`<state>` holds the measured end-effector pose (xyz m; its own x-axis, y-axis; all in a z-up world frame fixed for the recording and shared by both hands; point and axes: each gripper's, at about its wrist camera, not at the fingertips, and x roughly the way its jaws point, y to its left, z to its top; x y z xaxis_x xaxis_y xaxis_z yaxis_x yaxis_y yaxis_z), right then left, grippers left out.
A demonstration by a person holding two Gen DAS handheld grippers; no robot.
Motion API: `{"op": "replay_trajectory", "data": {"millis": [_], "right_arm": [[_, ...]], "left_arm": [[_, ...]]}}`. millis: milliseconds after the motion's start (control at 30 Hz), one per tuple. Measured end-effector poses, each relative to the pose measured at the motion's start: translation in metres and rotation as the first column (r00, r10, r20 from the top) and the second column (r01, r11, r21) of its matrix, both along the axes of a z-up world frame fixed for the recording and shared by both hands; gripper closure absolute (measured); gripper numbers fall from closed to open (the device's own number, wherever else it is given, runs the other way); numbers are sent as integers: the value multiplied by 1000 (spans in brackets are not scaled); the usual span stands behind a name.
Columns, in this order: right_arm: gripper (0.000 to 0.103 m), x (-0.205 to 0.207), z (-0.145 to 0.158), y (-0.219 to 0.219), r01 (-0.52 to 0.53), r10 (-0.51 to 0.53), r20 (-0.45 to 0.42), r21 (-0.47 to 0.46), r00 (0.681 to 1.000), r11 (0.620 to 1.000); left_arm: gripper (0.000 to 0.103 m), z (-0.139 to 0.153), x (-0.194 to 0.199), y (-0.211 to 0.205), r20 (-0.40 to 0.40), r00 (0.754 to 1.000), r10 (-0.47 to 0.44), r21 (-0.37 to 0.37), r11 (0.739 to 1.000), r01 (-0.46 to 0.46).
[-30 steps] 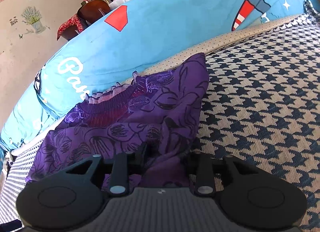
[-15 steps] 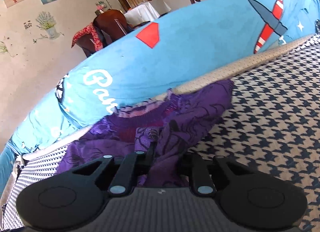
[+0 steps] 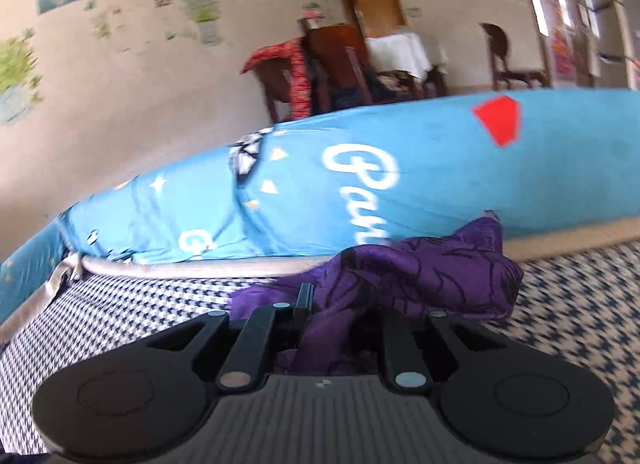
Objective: Fold clothes
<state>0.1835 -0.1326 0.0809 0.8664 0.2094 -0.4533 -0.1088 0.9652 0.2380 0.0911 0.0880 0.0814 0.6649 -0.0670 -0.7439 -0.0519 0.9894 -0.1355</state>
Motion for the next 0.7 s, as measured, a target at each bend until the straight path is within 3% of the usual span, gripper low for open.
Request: {"op": "replay_trajectory", "data": {"millis": [100, 267, 400, 567, 700], "right_arm": [[88, 12, -2, 36, -120, 122, 43, -40, 992, 992], [78, 26, -35, 89, -289, 291, 2, -116, 957, 950], [62, 29, -67, 106, -348, 345, -50, -153, 937, 925], [51, 28, -65, 101, -354, 349, -63, -146, 935, 924], [41, 27, -58, 91, -339, 330, -91, -108, 940, 935]], "left_arm": [[0, 0, 1, 10, 3, 1000, 27, -1, 1000, -27], [0, -6, 4, 24, -24, 998, 63, -8, 998, -63], [0, -10, 5, 31, -44, 995, 91, -10, 996, -92], [0, -9, 5, 34, -44, 994, 105, -33, 994, -107], [0, -7, 5, 32, -35, 993, 110, -11, 994, -111]]}}
